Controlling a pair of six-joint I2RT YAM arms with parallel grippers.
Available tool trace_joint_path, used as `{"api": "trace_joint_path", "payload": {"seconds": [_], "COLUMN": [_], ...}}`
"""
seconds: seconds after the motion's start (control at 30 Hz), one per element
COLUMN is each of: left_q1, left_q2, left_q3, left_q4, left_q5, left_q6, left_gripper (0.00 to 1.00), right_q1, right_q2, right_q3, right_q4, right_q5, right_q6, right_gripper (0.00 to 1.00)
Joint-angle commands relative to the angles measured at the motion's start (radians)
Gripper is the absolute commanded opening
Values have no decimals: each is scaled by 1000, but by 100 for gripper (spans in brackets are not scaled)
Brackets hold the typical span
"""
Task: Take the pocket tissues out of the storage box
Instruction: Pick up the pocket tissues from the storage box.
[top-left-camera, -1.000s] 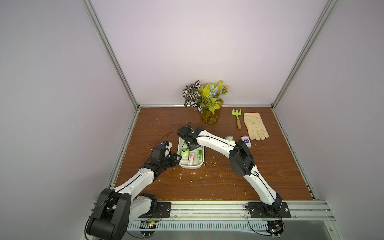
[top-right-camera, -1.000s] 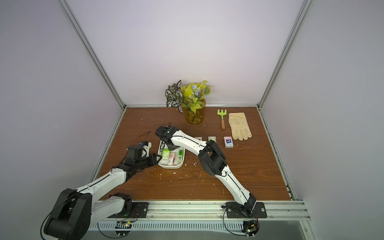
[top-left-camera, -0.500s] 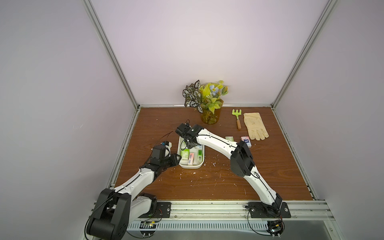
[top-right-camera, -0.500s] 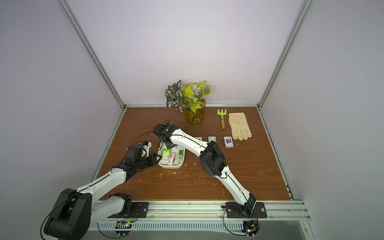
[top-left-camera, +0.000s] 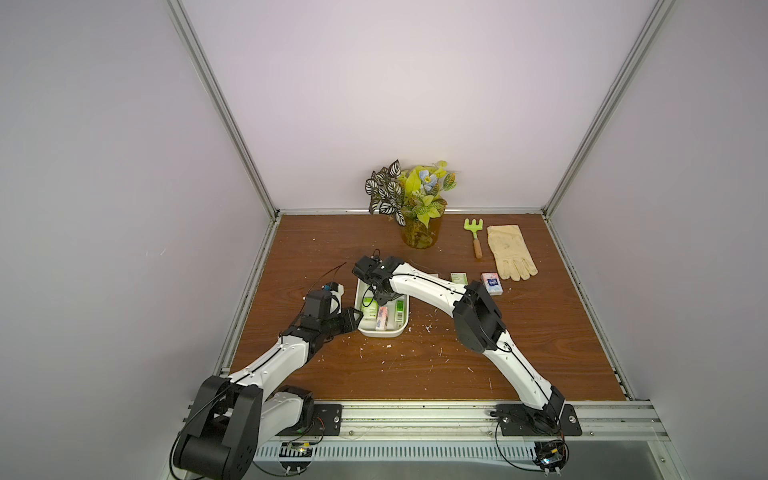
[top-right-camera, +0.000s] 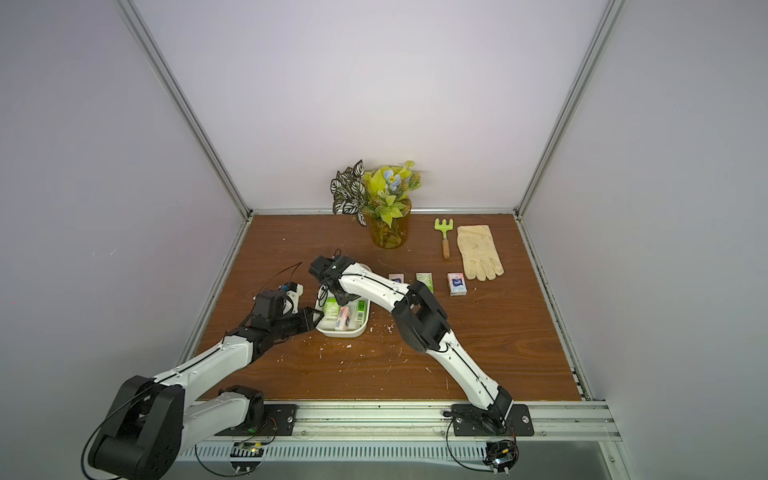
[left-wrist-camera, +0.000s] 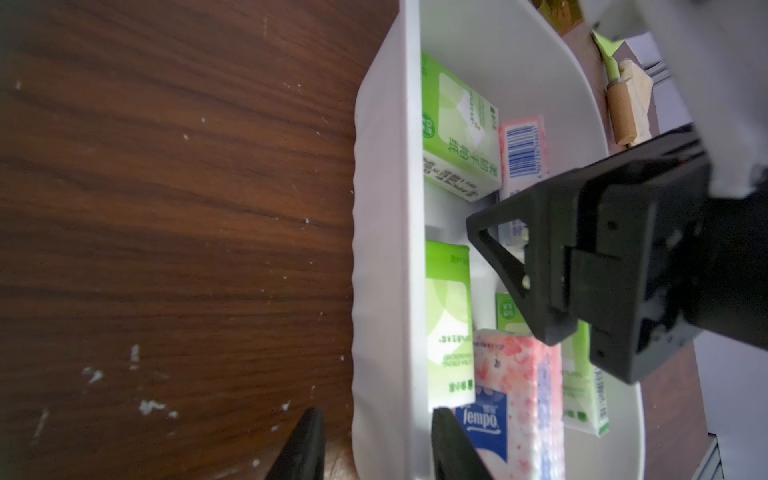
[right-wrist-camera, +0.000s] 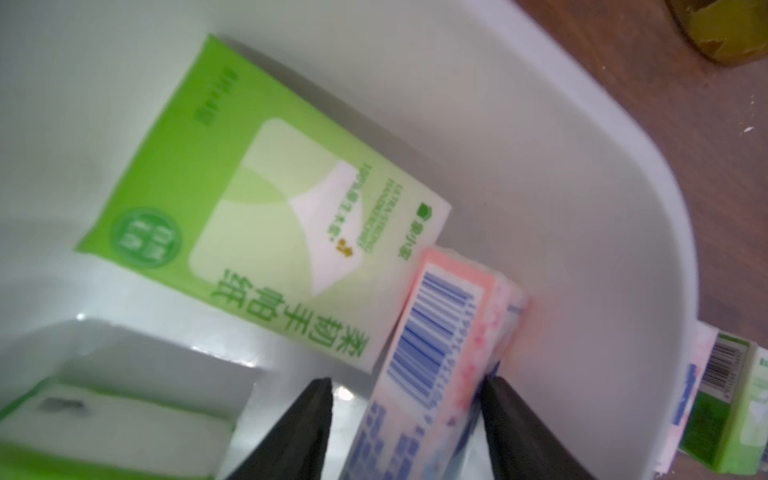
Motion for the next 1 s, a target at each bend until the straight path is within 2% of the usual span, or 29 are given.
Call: {"api": "trace_joint_path", "payload": {"seconds": [0.0, 0.13, 0.33, 0.5, 0.73, 0.97], "left_q1": [10, 10, 11, 10, 10, 14], "left_q2": [5, 0, 5, 4, -29, -96], "left_q3": [11, 13, 16, 22, 53, 123], "left_q4": [-24, -27, -28, -27, -35, -73], "left_q5": [-8, -10, -11, -14, -25, -75], "left_q6": [20, 21, 21, 19, 16, 22], "left_gripper": [38, 37, 37, 37, 51, 61], "right_q1": [4, 4, 6, 7, 7, -5], "right_q2": [-22, -36, -71, -107, -192, -415], "right_q3": [-3, -10, -3, 5, -1, -202], "right_q4": [-10, -13, -23, -32, -16, 185], "right_q5": [10, 22, 26, 15, -39, -163], "right_q6": [13, 13, 12, 9, 0, -10], "right_gripper": [54, 40, 33, 30, 30, 30]}}
